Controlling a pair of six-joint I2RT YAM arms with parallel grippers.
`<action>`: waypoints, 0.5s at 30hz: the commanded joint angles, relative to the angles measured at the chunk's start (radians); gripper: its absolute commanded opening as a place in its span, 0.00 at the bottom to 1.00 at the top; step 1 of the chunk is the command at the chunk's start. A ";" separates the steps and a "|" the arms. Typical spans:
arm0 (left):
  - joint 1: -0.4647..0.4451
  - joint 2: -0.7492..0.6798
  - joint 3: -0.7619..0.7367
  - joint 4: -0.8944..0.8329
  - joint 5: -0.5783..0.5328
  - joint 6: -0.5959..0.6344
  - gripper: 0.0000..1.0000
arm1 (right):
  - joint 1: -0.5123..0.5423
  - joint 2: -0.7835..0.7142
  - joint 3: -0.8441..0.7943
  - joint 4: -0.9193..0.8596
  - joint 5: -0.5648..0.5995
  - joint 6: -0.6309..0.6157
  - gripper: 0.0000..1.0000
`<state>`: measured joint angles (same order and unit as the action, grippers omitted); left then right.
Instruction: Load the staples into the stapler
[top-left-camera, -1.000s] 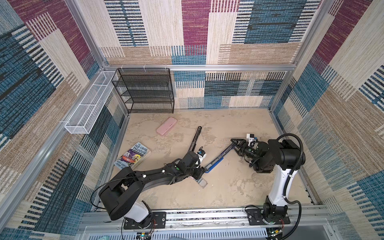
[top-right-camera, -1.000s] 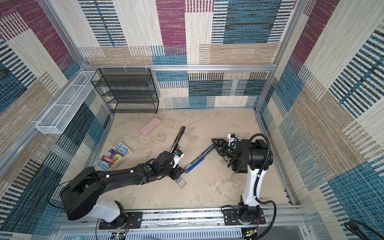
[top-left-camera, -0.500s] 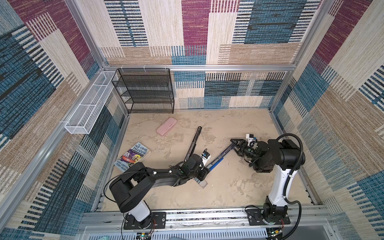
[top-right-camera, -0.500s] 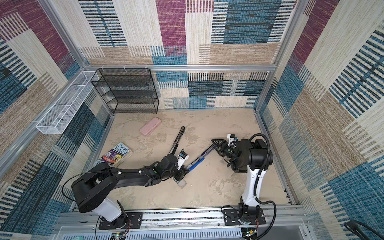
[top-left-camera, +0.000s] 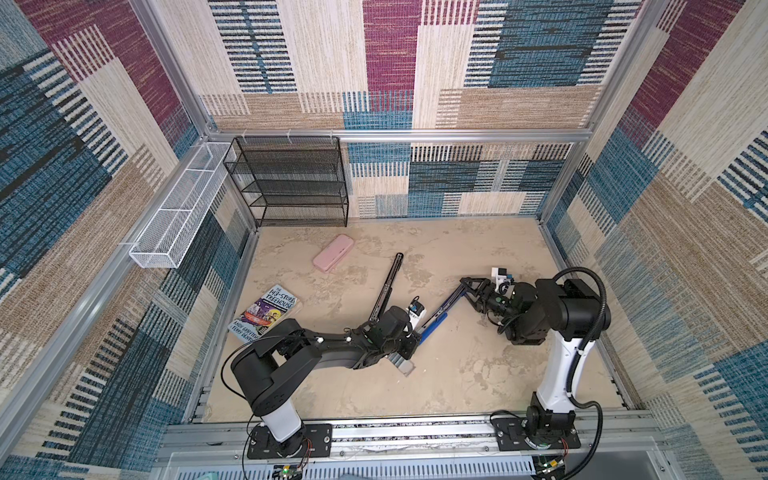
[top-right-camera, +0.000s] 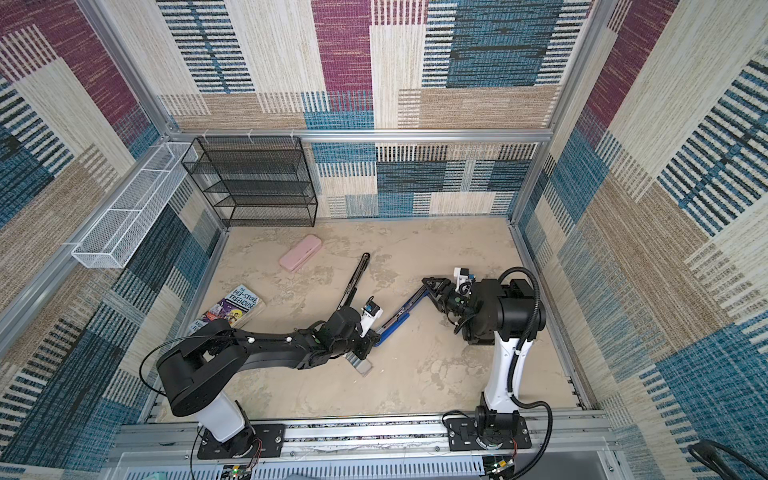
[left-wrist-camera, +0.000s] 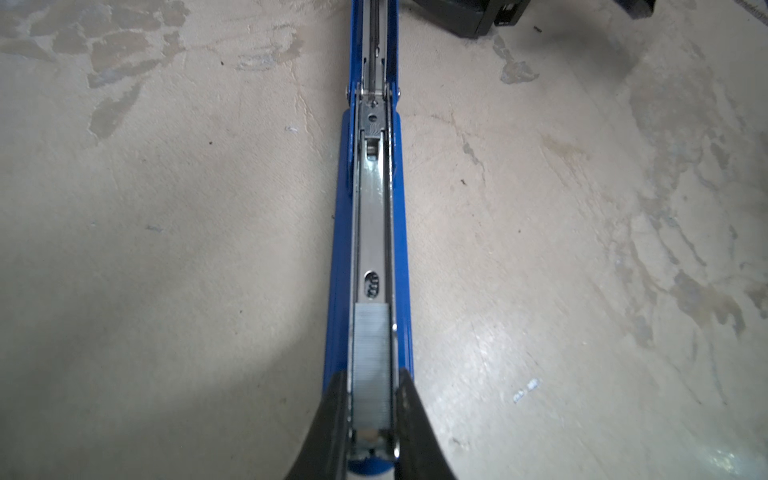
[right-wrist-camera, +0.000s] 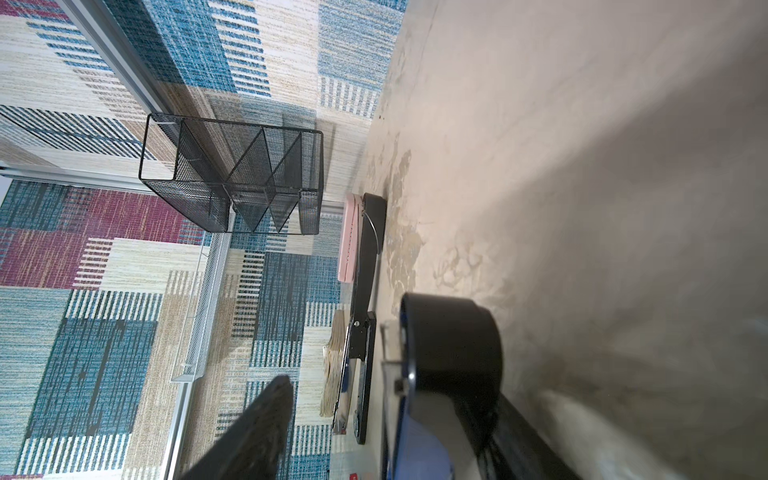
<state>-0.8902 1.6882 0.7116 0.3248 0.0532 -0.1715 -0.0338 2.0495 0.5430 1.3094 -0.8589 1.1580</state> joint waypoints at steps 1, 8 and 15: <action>0.001 -0.009 0.016 -0.018 -0.009 0.036 0.10 | 0.002 -0.041 0.002 -0.024 0.001 -0.052 0.71; 0.001 -0.017 0.041 -0.061 0.005 0.056 0.07 | 0.030 -0.158 0.025 -0.157 0.012 -0.145 0.71; 0.002 -0.020 0.083 -0.110 0.003 0.061 0.07 | 0.080 -0.255 0.043 -0.294 0.043 -0.241 0.71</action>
<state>-0.8898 1.6760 0.7784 0.2111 0.0528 -0.1314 0.0345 1.8206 0.5804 1.0733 -0.8322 0.9768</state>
